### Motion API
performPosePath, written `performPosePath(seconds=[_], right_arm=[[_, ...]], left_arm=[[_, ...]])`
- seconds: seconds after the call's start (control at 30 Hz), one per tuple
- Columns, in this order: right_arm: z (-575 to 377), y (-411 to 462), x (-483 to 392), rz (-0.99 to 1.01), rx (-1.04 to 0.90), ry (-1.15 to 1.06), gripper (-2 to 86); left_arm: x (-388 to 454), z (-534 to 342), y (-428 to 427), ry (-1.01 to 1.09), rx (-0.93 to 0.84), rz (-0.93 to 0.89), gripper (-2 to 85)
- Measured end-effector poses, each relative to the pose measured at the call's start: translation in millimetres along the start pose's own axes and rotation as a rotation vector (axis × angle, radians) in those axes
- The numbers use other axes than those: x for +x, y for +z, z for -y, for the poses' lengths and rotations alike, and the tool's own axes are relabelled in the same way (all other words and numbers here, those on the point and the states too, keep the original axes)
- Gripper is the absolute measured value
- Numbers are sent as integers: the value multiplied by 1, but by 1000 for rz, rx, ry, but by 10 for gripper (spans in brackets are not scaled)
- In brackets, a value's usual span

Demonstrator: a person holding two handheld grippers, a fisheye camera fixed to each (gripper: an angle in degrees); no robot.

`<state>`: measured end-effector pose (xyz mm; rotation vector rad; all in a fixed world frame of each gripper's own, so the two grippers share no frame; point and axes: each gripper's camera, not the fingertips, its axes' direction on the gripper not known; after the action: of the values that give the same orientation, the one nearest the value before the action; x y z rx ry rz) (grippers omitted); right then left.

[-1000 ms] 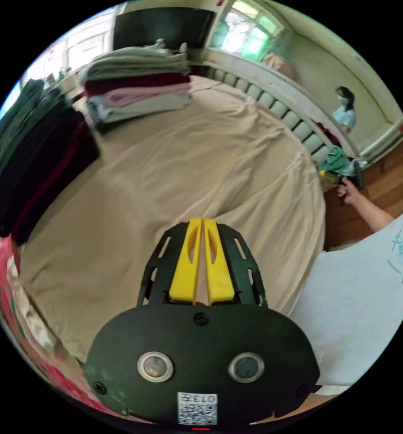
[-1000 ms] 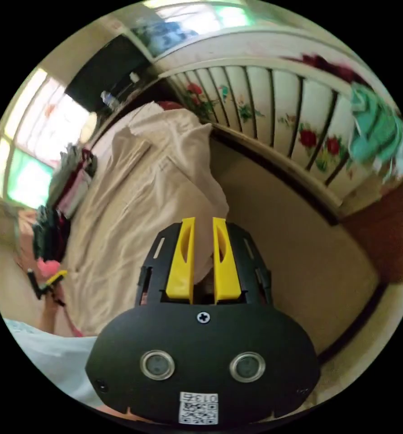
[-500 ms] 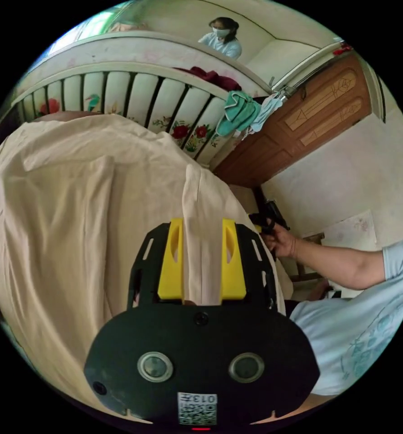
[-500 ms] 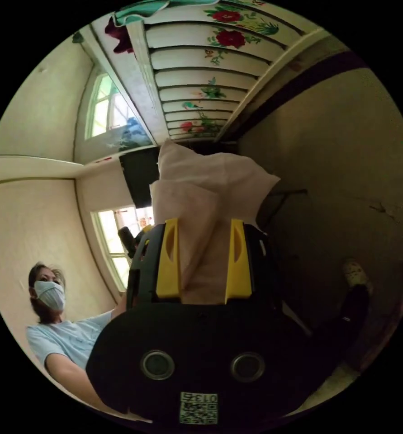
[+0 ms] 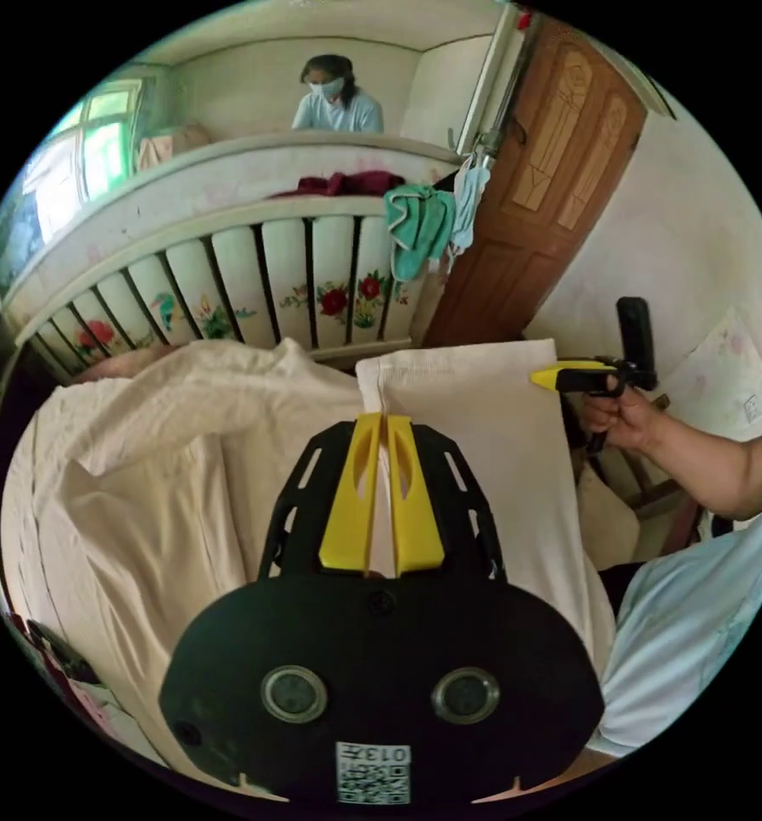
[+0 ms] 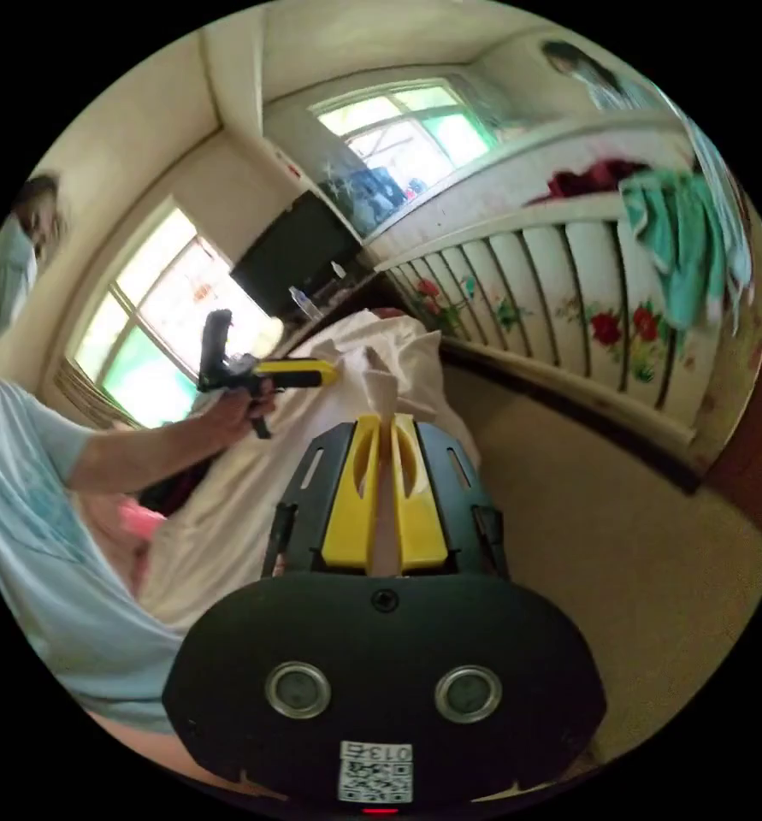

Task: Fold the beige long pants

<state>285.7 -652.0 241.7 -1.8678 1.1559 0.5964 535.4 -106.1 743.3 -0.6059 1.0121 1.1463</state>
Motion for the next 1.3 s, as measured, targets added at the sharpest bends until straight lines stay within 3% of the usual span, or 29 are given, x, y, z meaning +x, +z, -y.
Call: performPosePath(seconds=[0.1, 0.17, 0.3, 0.43, 0.53, 0.67, 0.87, 0.97, 1.07, 1.2, 1.3], right_arm=[[6, 17, -29, -254, -51, -90, 73], [5, 33, -10, -394, -127, 96, 96], [5, 14, 1, -414, -6, 273, 94], [62, 65, -56, -345, -113, -7, 97], [111, 137, -103, -231, -195, -187, 99], [164, 255, -157, -214, -287, -389, 106], [190, 382, -183, -259, -531, -459, 81], [197, 395, -197, -337, -539, -492, 40], [210, 382, -224, -343, -486, -566, 32], [224, 346, -247, -327, -379, -592, 34], [218, 356, -223, -375, -495, -479, 51]], left_arm=[[9, -2, 6, 6, -34, 65, 40], [-4, -6, 11, -87, -118, 40, 53], [-28, -30, -44, -198, -38, 55, 61], [-48, -85, -98, -304, -58, 288, 62], [-85, -122, -126, -453, -86, 352, 71], [-125, -132, -143, -523, -103, 342, 96], [-164, -110, -124, -463, -171, 292, 125], [-177, -109, -107, -453, -248, 240, 105], [-179, -112, -114, -449, -202, 187, 58], [-159, -118, -141, -382, -34, 350, 40], [-170, -128, -129, -393, -128, 299, 45]])
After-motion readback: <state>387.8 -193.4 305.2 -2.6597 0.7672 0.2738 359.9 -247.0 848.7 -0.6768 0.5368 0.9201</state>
